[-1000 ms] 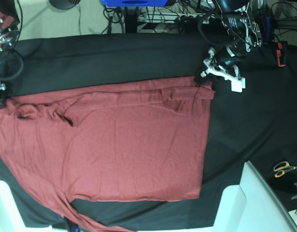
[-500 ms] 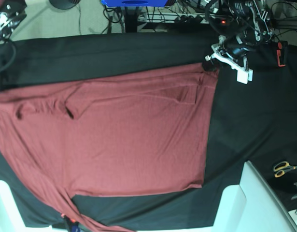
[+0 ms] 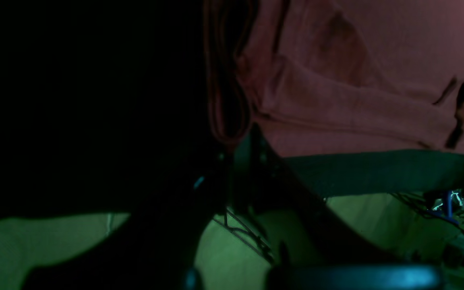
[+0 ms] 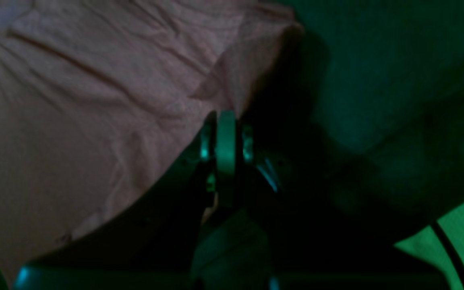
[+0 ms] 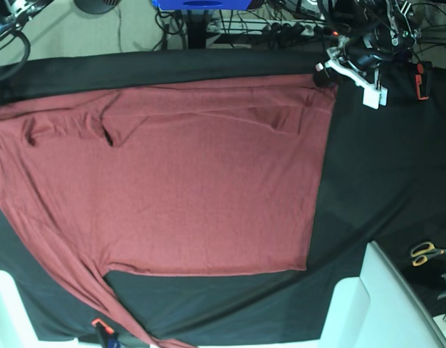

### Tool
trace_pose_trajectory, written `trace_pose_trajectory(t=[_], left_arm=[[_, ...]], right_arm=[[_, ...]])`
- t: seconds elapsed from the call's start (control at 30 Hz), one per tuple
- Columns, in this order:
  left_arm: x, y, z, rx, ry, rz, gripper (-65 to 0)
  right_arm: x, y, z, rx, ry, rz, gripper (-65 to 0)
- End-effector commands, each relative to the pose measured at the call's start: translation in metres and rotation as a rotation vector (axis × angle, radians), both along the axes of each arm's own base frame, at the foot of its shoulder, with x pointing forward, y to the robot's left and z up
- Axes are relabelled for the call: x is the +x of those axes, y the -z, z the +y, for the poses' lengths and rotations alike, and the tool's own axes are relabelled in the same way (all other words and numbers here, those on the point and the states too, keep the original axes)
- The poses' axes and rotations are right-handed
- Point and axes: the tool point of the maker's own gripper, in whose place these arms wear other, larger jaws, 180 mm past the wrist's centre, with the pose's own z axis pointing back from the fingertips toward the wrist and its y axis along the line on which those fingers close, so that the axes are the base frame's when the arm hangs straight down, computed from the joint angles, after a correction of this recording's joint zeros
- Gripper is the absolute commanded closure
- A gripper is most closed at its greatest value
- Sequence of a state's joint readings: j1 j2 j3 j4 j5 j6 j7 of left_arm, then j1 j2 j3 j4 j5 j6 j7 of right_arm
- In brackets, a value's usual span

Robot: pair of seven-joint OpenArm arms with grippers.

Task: Fold the T-shirt properly
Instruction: 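Pull the grasped corner with the left gripper to straighten the shirt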

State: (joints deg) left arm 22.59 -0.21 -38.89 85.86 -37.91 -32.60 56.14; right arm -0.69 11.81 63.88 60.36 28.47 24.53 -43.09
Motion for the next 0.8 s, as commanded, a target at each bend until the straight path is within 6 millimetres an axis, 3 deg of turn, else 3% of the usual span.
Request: trace_pose_trajectory(t=[0.0,0.47,0.77], left_arm=[[0.003,-0.006,0.009,0.023,0.001,-0.021,0.0],[-0.025,-0.001,0.017,0.044,0.013,0.039,0.0],[-0.026,-0.013,0.020,0.081,0.036,0.016,0.0]], right_arm=[[0.000,-0.014,-0.014,-0.050,0.009,-0.027,-0.3],[-0.031,-0.005,-0.005,-0.062,0.003,0.028,-0.3],[-0.044,0.000,-0.005,-0.060,0.003,0.056,-0.3]])
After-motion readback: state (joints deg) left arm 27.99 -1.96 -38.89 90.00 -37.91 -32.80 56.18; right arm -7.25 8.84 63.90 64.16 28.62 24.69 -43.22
